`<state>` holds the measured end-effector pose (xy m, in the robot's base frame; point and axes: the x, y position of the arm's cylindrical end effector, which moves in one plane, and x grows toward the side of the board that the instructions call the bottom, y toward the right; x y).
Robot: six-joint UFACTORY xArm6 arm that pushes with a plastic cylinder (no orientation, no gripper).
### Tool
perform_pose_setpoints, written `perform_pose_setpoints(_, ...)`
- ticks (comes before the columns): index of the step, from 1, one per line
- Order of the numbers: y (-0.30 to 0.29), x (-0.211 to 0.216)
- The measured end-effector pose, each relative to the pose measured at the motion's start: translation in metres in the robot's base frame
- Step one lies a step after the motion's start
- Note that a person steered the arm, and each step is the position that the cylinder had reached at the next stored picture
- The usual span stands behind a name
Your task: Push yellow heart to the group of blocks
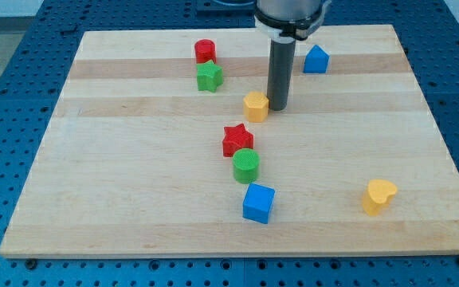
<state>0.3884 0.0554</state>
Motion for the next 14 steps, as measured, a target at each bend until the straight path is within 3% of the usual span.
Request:
perform_pose_setpoints(2, 0.001, 0.008)
perform_pose_setpoints(4, 0.083, 0.046)
perform_pose_setpoints(7, 0.128, 0.055)
perform_pose_setpoints(8, 0.168, 0.075)
perform_pose_setpoints(9, 0.178, 0.124)
perform_pose_setpoints(11, 0.178, 0.169)
perform_pose_setpoints(14, 0.126, 0.180)
